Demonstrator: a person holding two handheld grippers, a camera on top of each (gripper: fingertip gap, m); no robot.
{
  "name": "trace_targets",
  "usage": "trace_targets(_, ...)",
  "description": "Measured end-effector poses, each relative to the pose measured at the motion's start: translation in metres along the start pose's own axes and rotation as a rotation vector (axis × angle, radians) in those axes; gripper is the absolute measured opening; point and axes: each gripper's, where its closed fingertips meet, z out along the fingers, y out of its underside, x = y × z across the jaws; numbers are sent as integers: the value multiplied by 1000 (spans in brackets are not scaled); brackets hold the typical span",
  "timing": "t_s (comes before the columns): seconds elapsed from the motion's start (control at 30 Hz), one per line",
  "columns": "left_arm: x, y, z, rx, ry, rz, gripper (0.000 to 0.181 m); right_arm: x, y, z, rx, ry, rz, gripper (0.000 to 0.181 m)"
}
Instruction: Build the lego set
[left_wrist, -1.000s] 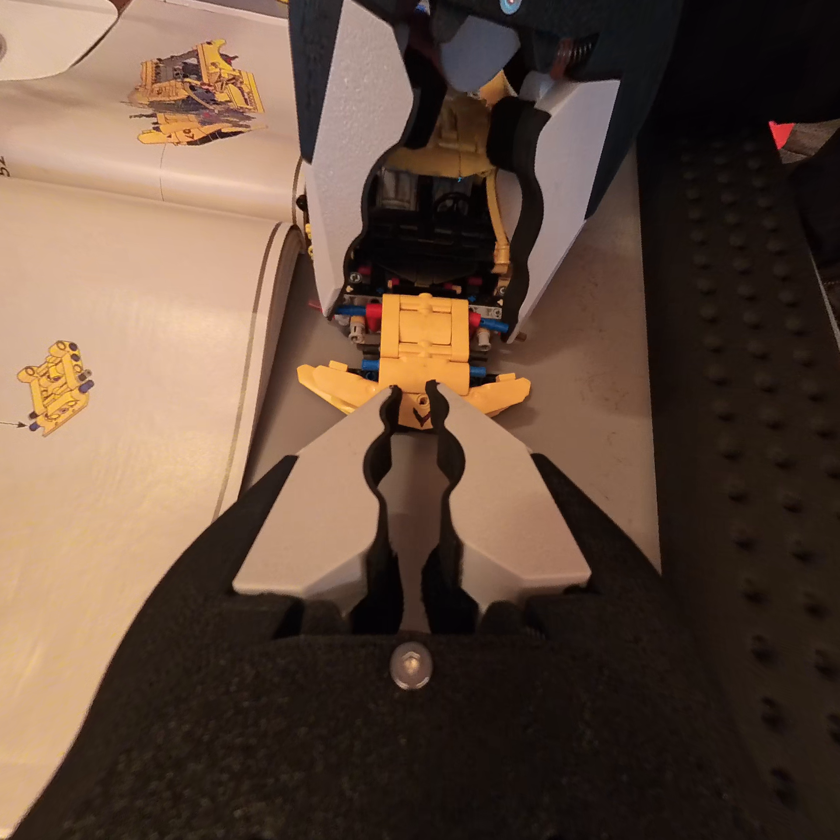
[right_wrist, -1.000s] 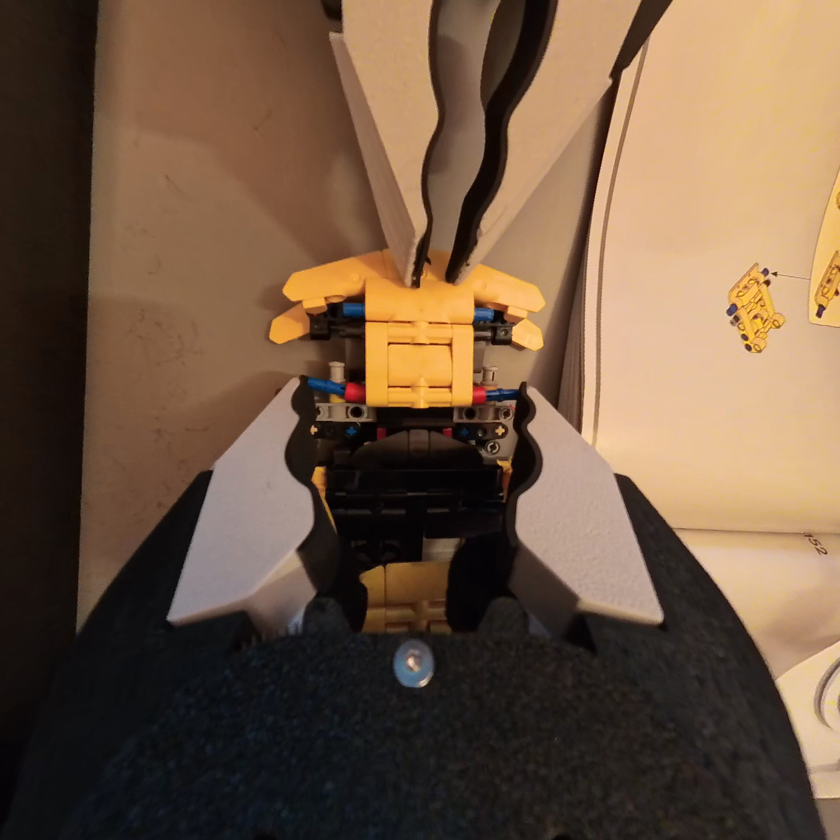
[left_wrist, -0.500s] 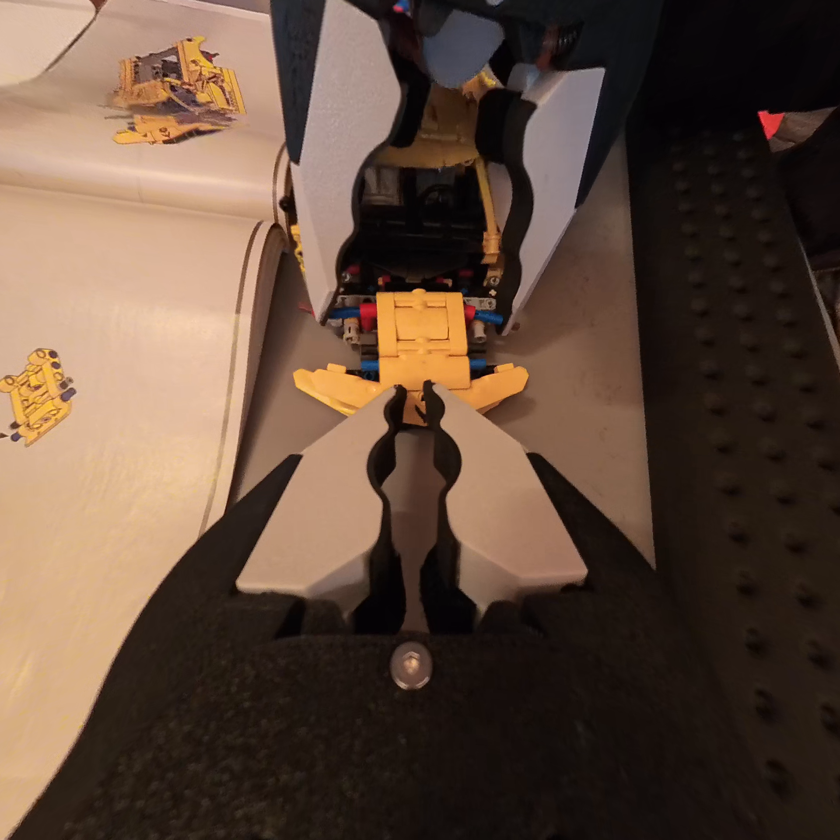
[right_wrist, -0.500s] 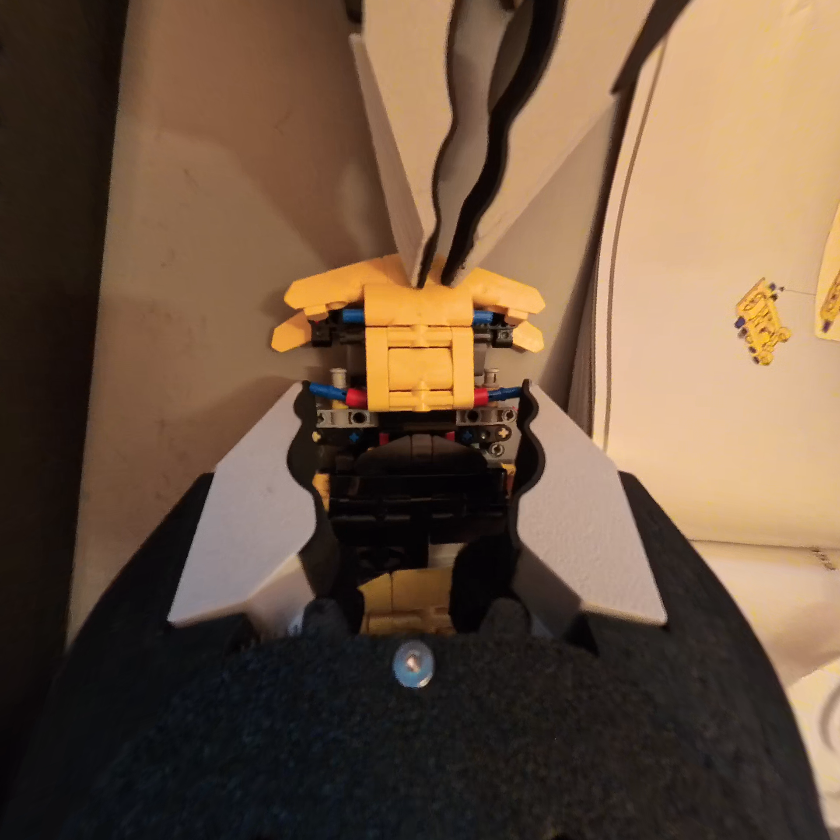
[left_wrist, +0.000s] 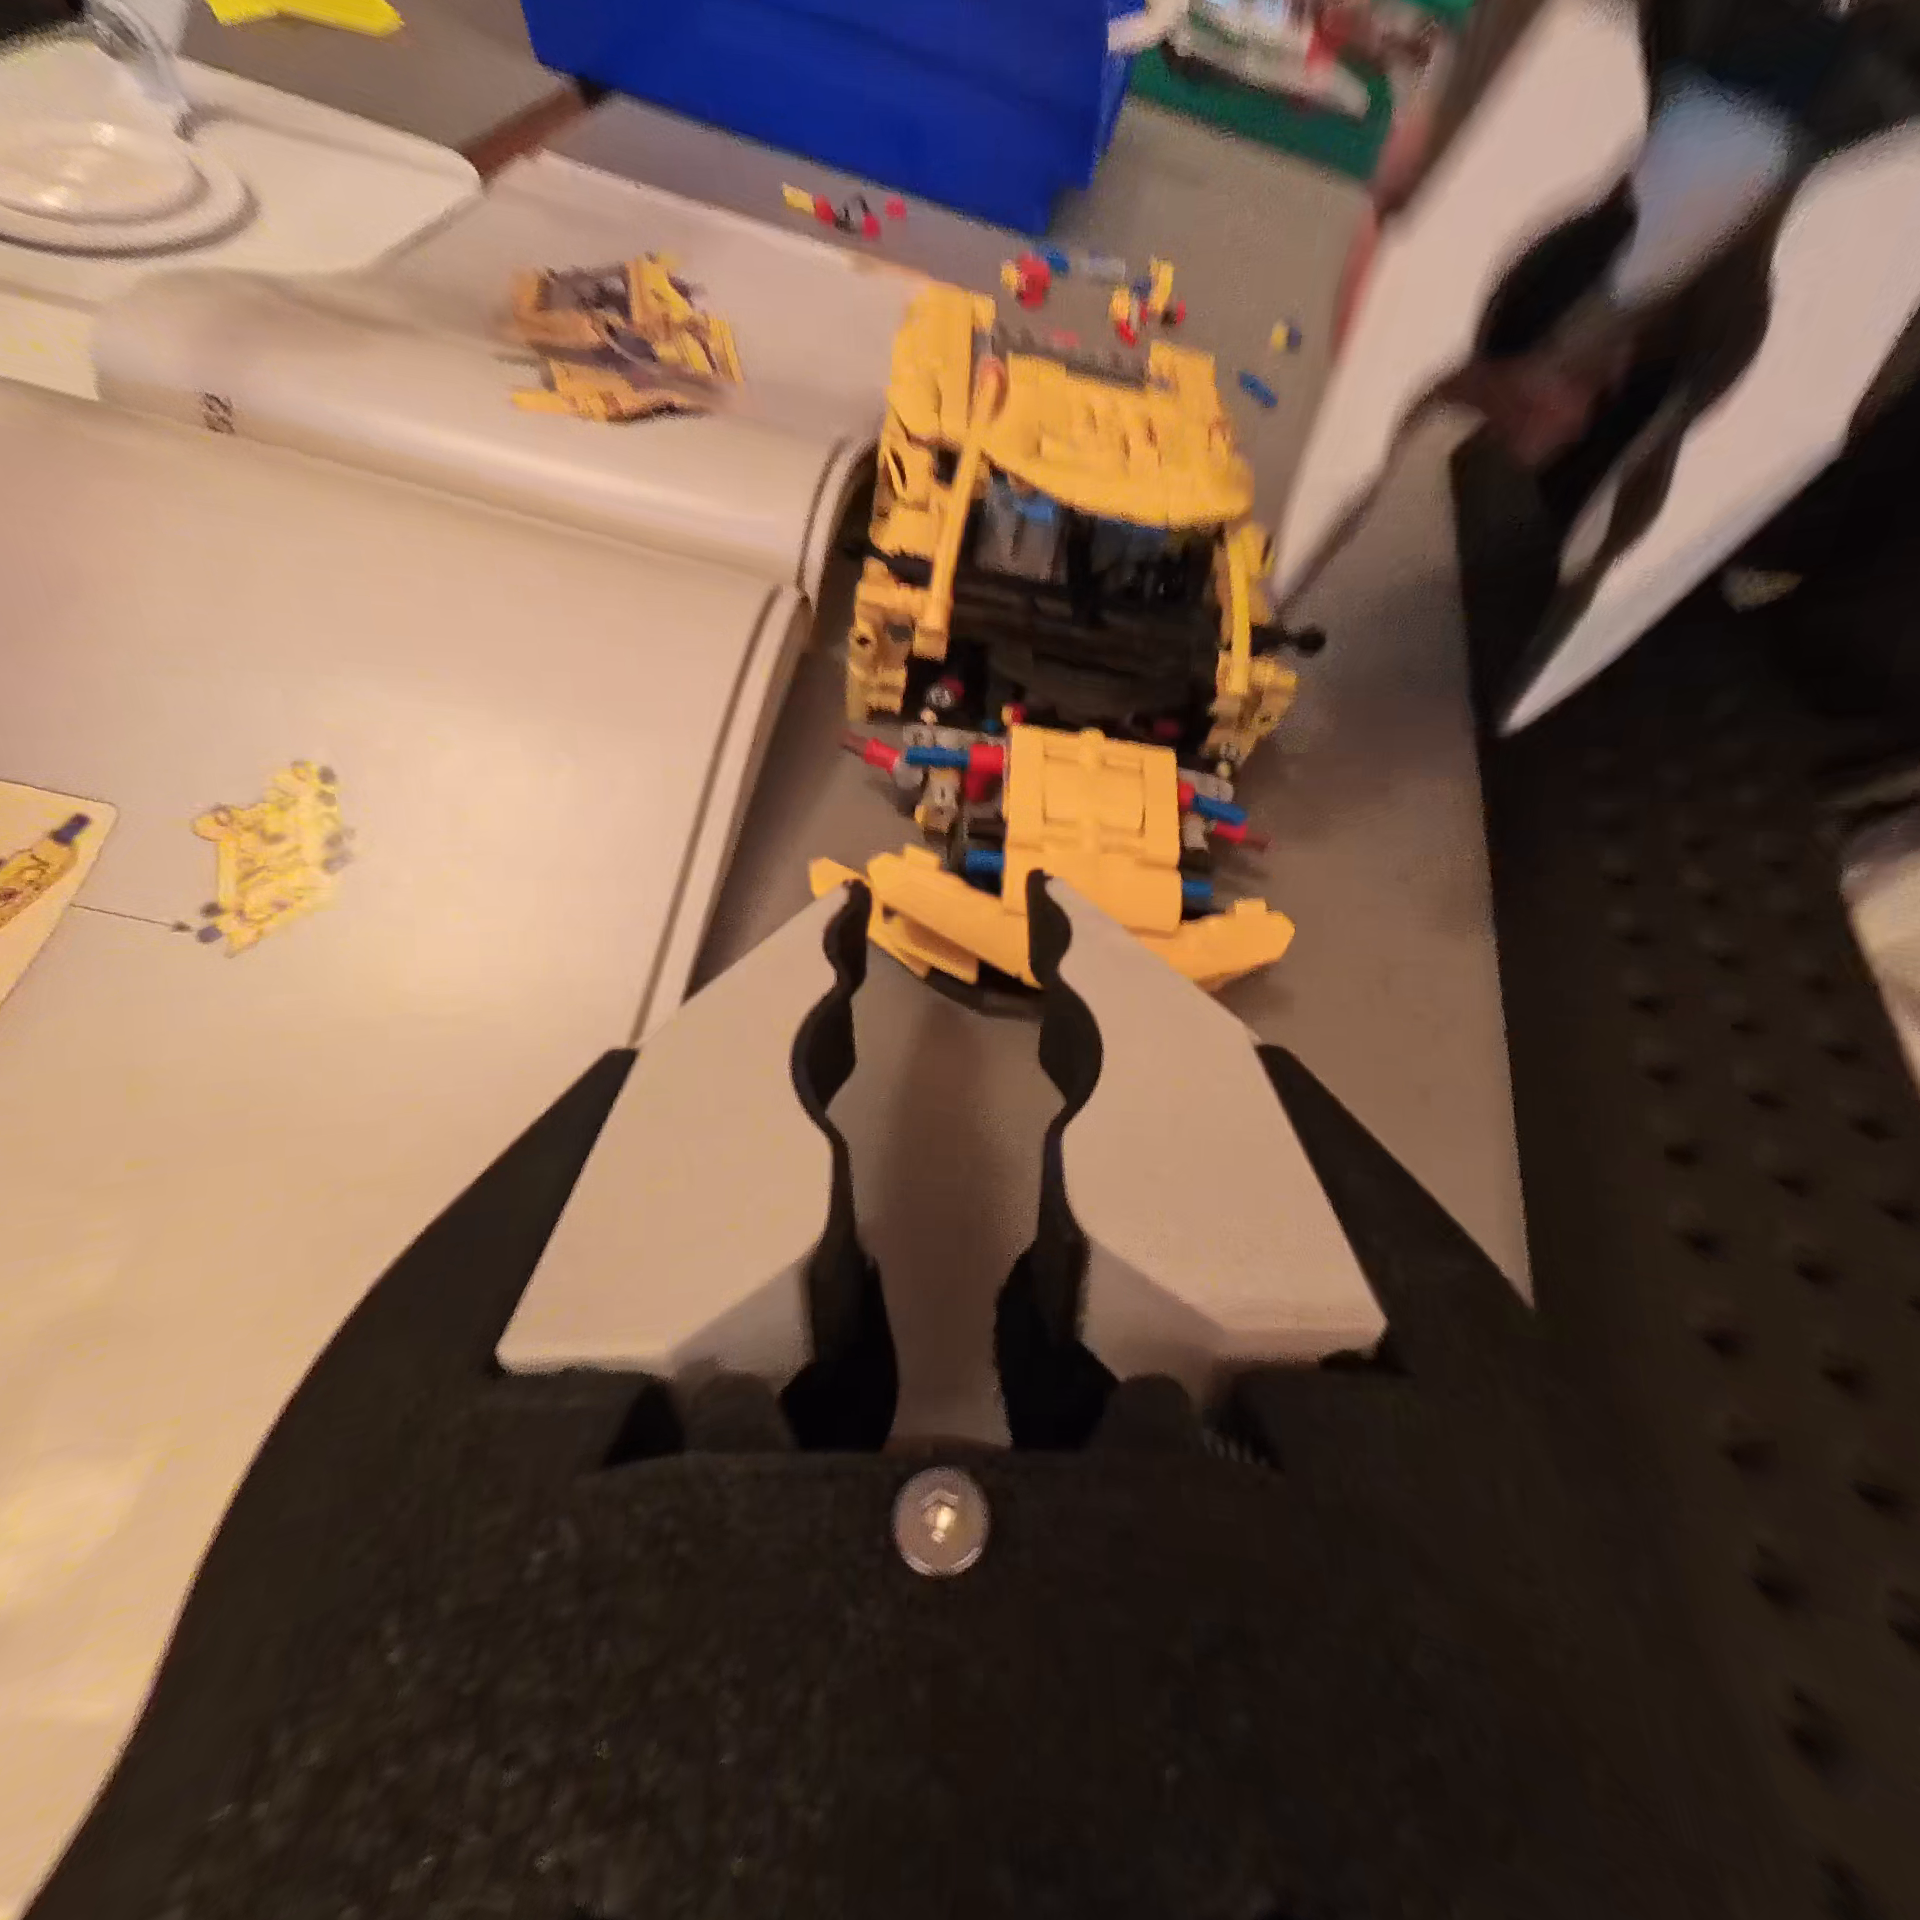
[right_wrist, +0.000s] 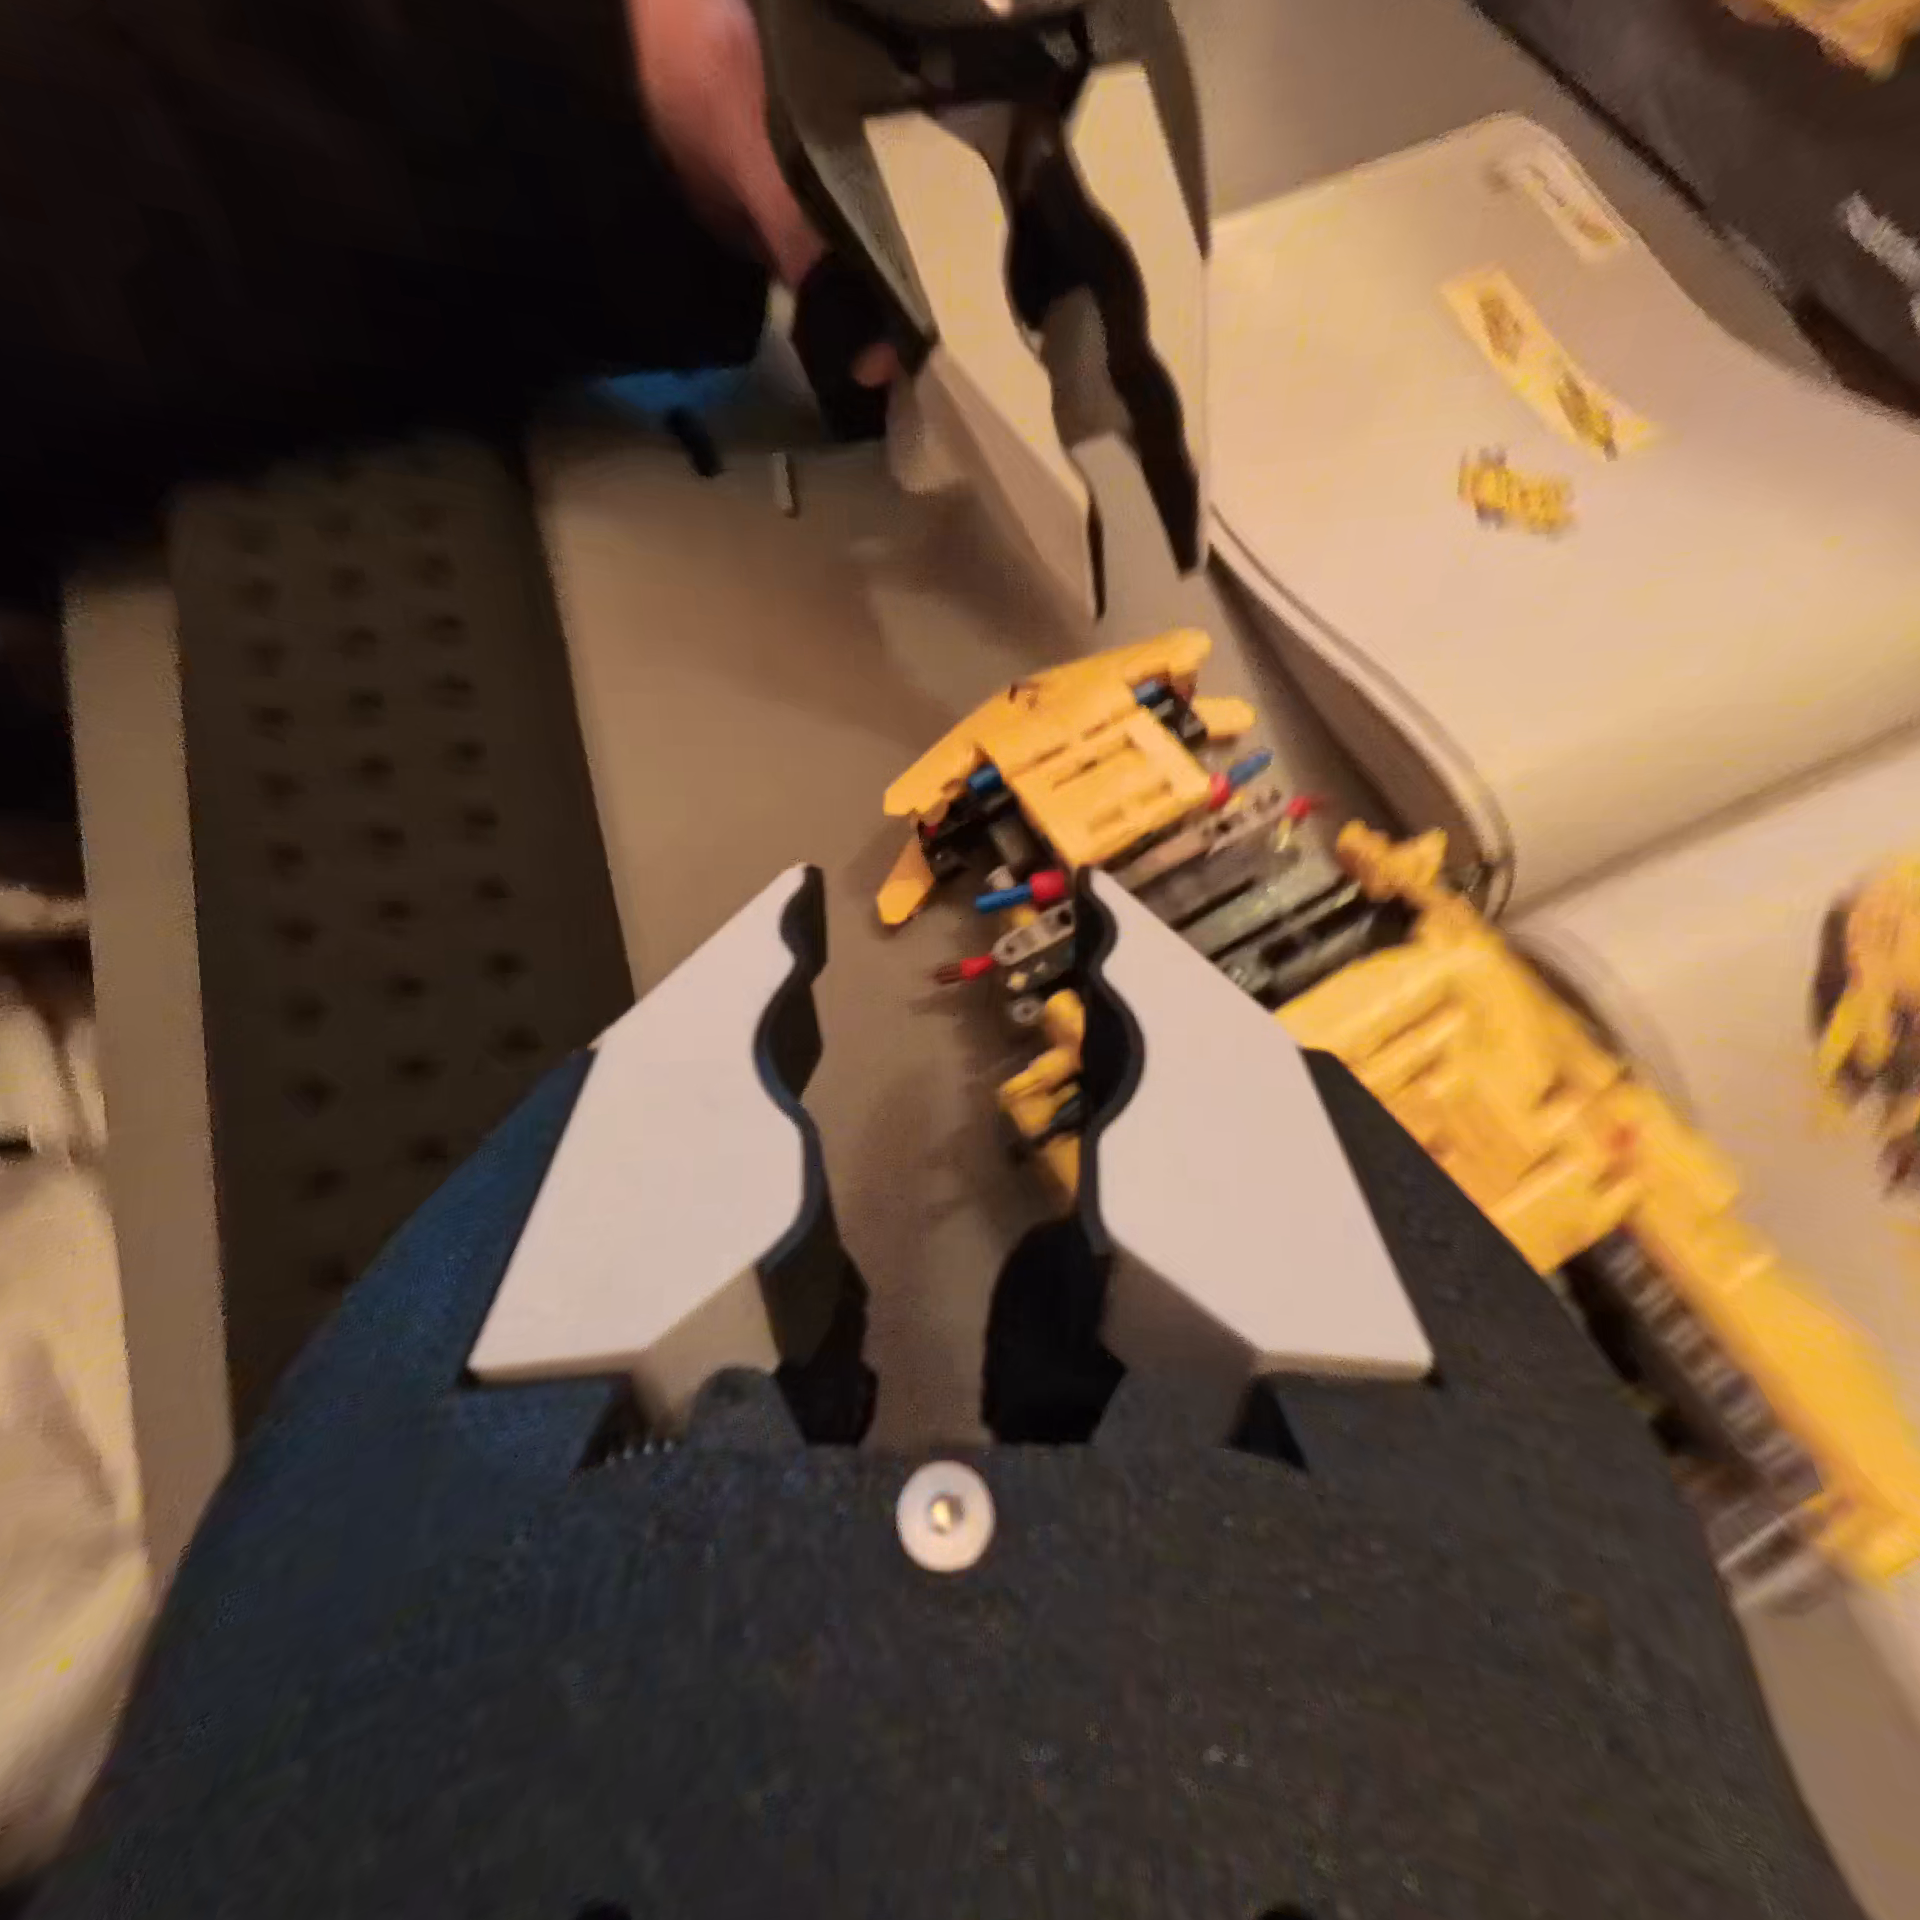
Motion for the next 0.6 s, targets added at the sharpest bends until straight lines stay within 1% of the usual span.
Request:
trace_targets(0.03, -2, -5, 0, 35, 16, -32, 31, -3, 8, 2, 20, 76, 86, 38)
trace_targets(0.1, -6, -10, 3, 70, 43, -95, 33, -6, 20, 8, 78, 209, 210, 37)
trace_targets(0.13, -7, -11, 6, 71, 59, -117, 33, -8, 23, 13, 91, 256, 241, 34)
trace_targets(0.2, -6, -10, 16, 36, 83, -147, 34, -4, 27, 25, 40, 350, 228, 33)
trace_targets(0.27, 2, -3, 27, -54, 111, -156, 34, 3, 29, 35, -22, 434, 170, 29)
trace_targets(0.3, 3, 1, 31, -90, 99, -144, 36, 8, 30, 37, -46, 479, 147, 25)
trace_targets(0.37, 8, 1, 33, -113, 90, -122, 35, 11, 30, 39, -55, 506, 135, 19)
trace_targets(0.47, 10, 3, 33, -136, 69, -96, 35, 11, 26, 36, -27, 484, 149, 10)
trace_targets(0.6, 16, 5, 32, -137, 62, -111, 35, 8, 29, 35, -34, 429, 168, 8)
